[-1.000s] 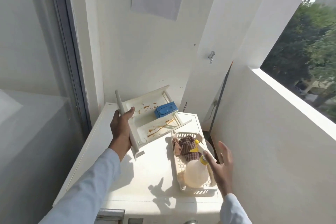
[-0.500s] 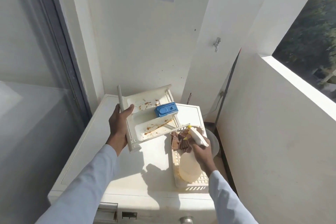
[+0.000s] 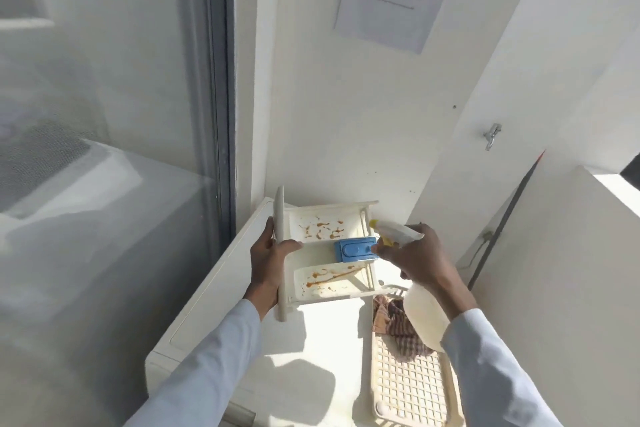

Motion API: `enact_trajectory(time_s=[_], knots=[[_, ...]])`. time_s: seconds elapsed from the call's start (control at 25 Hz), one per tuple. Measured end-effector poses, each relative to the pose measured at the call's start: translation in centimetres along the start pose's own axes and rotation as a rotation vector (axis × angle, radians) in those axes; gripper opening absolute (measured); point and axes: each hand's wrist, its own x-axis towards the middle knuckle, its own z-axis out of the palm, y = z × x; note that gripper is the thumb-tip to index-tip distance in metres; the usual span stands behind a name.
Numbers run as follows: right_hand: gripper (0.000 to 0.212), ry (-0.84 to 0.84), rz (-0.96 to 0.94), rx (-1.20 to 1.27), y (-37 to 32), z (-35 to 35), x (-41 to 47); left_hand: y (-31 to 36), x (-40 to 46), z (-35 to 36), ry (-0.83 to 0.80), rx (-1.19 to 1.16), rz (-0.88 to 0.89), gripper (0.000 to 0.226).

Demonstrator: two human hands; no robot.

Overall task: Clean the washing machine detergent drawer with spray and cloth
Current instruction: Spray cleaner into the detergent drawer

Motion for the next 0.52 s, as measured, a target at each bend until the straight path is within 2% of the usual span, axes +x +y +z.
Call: enact_trajectory(time_s=[0.12, 0.28, 0.52], knots=[[0.040, -0.038, -0.008, -0.131, -2.4, 2.3, 1.4, 0.1, -0.1, -0.3, 0.002, 0.017, 0.001, 0.061], [0.056, -0.059, -0.045, -0.295, -3.8, 3.9, 1.8, 0.7, 0.4, -1.0, 0.009, 0.038, 0.016, 0.066], [0.053, 0.079, -0.008, -0.310, -3.7, 1.5, 1.7, 1.3, 1.0, -2.0, 0.007, 0.033, 0.030, 0.067]])
